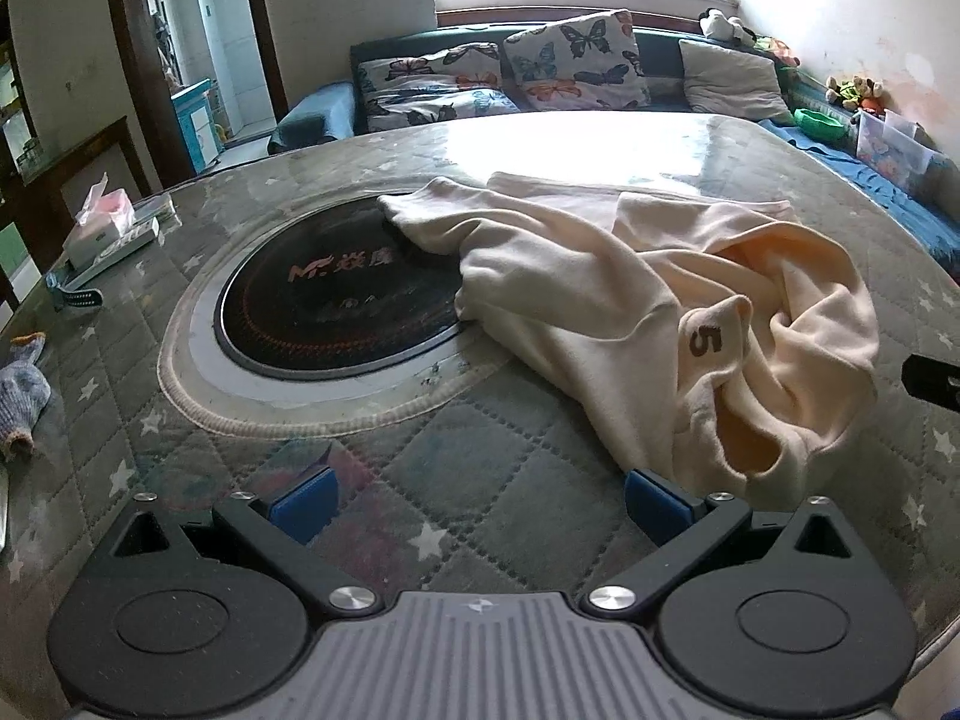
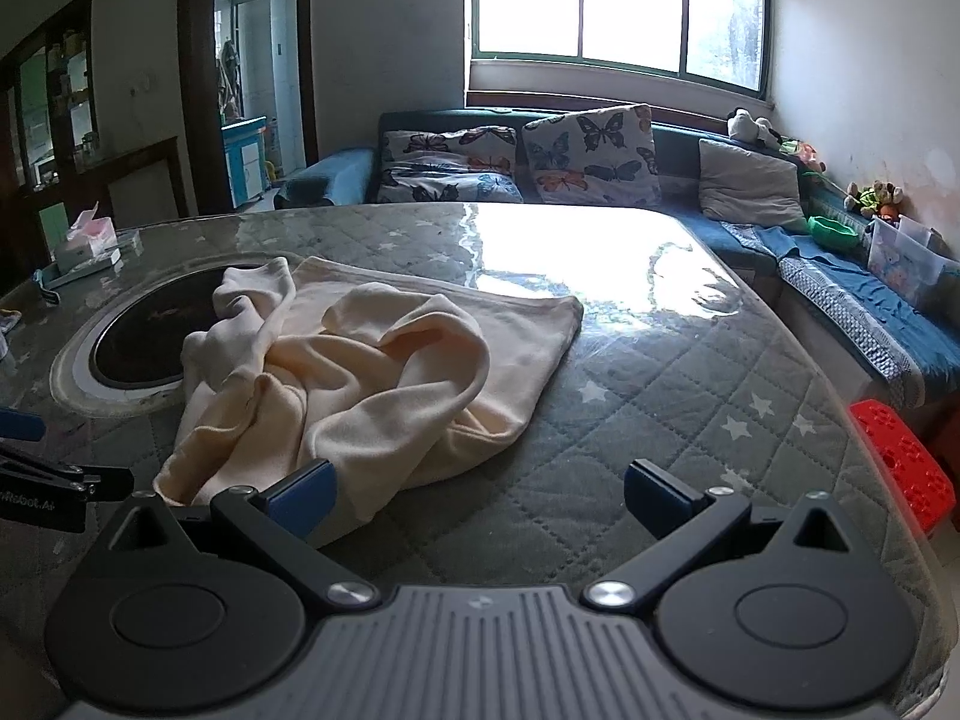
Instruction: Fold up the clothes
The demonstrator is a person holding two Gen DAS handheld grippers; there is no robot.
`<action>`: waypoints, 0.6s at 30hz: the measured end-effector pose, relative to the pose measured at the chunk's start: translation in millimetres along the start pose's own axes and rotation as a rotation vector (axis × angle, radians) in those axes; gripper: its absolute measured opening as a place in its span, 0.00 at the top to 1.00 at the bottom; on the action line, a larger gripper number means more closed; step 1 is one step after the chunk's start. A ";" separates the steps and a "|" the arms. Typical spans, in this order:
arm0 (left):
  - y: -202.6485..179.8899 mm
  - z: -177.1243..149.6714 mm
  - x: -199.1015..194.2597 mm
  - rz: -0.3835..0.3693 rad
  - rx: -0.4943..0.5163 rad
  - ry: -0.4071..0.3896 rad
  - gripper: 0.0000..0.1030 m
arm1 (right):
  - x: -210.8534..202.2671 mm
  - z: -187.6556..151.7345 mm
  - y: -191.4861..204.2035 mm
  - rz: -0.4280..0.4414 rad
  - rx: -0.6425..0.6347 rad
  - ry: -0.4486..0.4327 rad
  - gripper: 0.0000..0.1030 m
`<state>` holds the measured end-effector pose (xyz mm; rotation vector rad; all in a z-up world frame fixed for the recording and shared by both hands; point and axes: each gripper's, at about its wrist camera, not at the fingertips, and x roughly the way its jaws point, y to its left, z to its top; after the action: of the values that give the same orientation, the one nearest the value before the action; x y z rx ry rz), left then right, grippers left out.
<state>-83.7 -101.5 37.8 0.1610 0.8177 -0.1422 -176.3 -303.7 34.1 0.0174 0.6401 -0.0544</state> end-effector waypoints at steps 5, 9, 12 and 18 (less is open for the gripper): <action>-0.2 9.2 4.3 -0.006 -0.002 -0.003 0.00 | 9.1 9.1 0.6 -0.006 -0.013 0.002 0.01; 0.7 19.1 6.8 -0.014 -0.001 -0.013 0.00 | 17.3 18.7 1.2 -0.004 -0.033 0.003 0.04; 0.5 27.9 9.1 -0.019 0.001 -0.021 0.00 | 24.8 27.5 0.0 0.003 -0.041 0.007 0.07; -1.3 49.9 14.7 -0.040 0.002 -0.052 0.00 | 47.5 49.1 0.2 0.017 -0.074 0.020 0.20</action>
<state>-38.5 -113.6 60.5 0.1423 0.7691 -0.1840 -109.0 -307.2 45.1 -0.0482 0.6616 -0.0143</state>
